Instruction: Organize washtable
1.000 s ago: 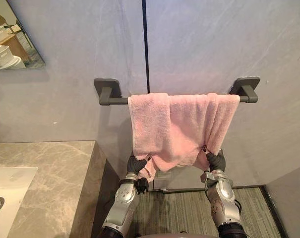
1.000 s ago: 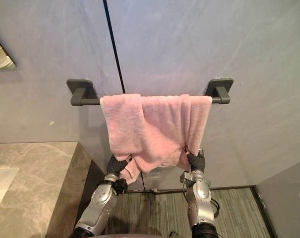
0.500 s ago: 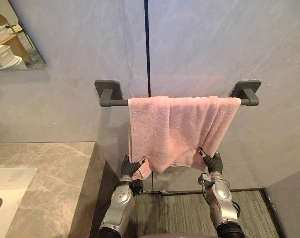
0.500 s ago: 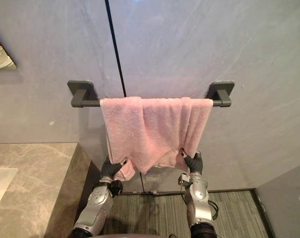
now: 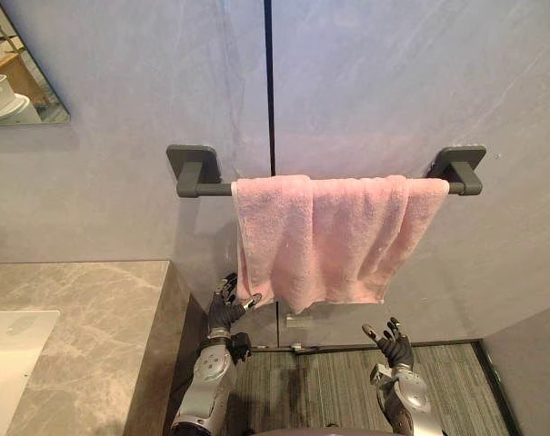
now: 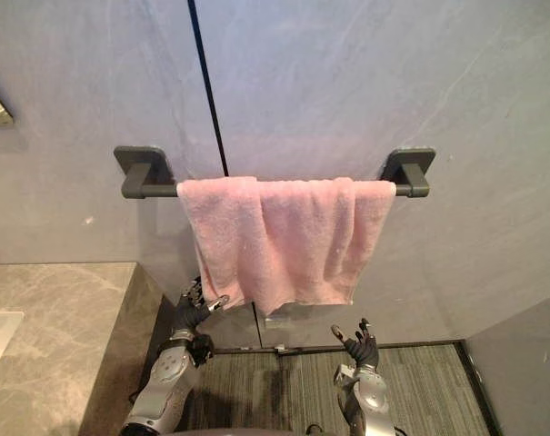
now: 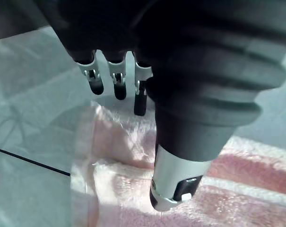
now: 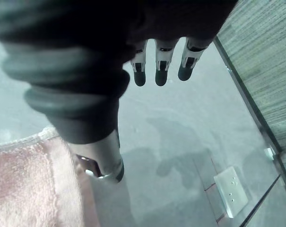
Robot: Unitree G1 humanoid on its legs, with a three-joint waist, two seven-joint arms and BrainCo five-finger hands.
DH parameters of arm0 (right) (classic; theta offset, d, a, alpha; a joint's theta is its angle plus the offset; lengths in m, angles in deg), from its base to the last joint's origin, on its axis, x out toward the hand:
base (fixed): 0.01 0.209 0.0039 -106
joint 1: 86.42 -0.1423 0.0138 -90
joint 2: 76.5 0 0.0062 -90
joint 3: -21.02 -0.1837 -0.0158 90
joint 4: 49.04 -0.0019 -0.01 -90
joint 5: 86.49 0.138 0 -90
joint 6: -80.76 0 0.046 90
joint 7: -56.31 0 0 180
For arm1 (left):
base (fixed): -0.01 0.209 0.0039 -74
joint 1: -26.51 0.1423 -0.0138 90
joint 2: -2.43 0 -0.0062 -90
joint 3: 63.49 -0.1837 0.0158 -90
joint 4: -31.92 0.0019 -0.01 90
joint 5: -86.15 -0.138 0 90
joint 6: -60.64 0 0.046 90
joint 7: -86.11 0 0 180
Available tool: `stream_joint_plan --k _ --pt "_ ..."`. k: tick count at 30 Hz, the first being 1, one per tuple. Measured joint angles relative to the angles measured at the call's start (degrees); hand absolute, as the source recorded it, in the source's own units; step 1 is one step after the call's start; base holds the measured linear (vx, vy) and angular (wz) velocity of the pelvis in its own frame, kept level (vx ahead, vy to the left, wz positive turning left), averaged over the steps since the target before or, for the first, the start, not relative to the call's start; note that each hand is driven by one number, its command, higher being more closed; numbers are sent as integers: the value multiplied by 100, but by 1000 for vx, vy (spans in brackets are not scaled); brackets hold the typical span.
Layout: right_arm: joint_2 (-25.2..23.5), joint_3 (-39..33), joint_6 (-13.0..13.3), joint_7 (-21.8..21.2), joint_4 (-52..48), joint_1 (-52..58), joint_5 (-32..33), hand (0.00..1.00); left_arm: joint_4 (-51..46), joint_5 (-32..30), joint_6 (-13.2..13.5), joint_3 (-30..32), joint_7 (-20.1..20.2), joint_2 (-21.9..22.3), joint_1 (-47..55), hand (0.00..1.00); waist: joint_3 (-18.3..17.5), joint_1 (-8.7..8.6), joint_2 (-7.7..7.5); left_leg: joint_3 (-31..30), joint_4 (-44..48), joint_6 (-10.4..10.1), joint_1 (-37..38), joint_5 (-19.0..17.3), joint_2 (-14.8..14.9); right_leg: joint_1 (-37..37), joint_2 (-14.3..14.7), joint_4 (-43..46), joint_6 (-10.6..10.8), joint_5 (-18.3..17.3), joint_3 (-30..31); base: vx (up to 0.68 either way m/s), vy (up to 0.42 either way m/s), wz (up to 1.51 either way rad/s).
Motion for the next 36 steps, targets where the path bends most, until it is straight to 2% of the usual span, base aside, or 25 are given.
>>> stream_joint_plan --k 4,9,14,18,25,29,30,33,36 --pt "-8 -5 5 6 -45 111 4 0 -41 201 0 130 0 46 187 0 0 2 2 -2 12 -1 -3 0 4 2 3 0 0 1 1 -40 -38 0" --pt "-52 -307 12 87 -656 401 4 0 -229 397 0 472 -4 43 459 0 0 10 3 -4 11 -1 -6 -1 0 2 1 0 0 1 1 -5 -7 0" --pt "-167 -853 19 302 -1744 720 -119 0 -1271 401 4 1060 -55 184 882 0 4 23 8 -2 33 2 17 -11 5 13 -2 52 12 -20 37 0 0 0" --pt "-187 -1216 18 515 -2779 876 -227 0 -2225 399 4 1257 -137 244 1192 0 10 29 20 30 54 7 77 -32 39 20 -12 211 35 -111 60 -7 -13 -3" --pt "-194 -1382 69 674 -4518 890 -349 0 -3987 400 129 1630 -280 354 1287 0 -31 39 58 65 246 -2 130 -185 72 11 -6 460 36 -286 76 -27 -16 -2" --pt "-189 -1382 356 587 -5112 468 -311 0 -4903 406 403 1769 -283 452 1259 0 -42 28 82 45 273 -2 122 -185 66 45 -7 460 36 -285 74 -2 -6 1" --pt "-205 -1359 511 454 -5286 268 -201 0 -5136 445 465 1763 -271 450 1221 0 -40 25 83 14 305 1 124 -187 63 80 -10 458 36 -285 74 -17 -20 8" --pt "-188 -1194 754 135 -5609 -65 98 0 -5393 701 627 1746 -187 448 907 0 -38 48 91 -34 378 0 137 -210 31 114 -12 457 36 -286 52 -61 -15 7" --pt "23 -681 961 -312 -5939 -327 429 0 -5671 1105 804 1513 169 376 618 0 -30 46 117 -50 413 1 136 -211 24 121 -17 484 36 -285 54 -79 -17 1"
